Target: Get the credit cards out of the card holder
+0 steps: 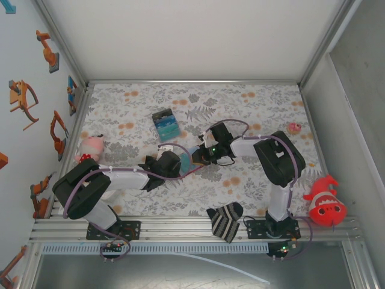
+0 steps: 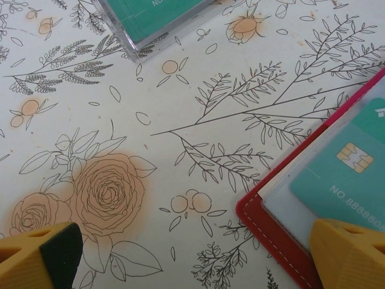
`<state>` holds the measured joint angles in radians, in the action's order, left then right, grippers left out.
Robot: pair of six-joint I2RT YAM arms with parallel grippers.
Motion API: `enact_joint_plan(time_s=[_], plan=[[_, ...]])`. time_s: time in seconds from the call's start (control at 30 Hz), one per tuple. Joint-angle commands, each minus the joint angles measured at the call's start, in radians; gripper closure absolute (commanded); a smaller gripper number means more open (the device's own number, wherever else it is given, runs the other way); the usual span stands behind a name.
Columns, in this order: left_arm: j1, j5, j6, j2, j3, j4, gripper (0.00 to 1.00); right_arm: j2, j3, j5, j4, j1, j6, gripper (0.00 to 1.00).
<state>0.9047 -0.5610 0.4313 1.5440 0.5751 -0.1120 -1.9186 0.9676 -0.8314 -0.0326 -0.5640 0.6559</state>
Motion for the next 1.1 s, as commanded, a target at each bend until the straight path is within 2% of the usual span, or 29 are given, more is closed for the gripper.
enact_joint_plan(time_s=[0.0, 0.2, 0.53, 0.77, 0.83, 1.0, 1.07], plan=[[0.003, -0.003, -0.024, 0.020, 0.005, 0.084, 0.03, 0.028, -0.011, -0.061, -0.066, 0.004, 0.029, 0.86], [0.003, -0.003, -0.027, 0.019, 0.008, 0.092, 0.03, 0.017, -0.023, -0.110, -0.145, 0.001, 0.064, 0.80], [0.003, -0.003, -0.023, 0.024, 0.005, 0.086, 0.03, -0.006, -0.018, -0.124, -0.181, -0.024, 0.073, 0.82], [0.004, 0.002, -0.020, 0.025, 0.001, 0.078, 0.03, -0.020, -0.008, -0.121, -0.182, -0.039, 0.075, 0.79], [0.003, 0.003, -0.020, 0.024, 0.000, 0.076, 0.03, -0.020, -0.007, -0.116, -0.181, -0.039, 0.074, 0.81], [0.003, 0.000, -0.018, 0.024, -0.001, 0.075, 0.03, -0.013, 0.002, -0.087, -0.146, -0.039, 0.051, 0.98], [0.003, -0.003, -0.017, 0.021, -0.002, 0.078, 0.03, -0.002, 0.009, -0.063, -0.112, -0.039, 0.028, 1.00]])
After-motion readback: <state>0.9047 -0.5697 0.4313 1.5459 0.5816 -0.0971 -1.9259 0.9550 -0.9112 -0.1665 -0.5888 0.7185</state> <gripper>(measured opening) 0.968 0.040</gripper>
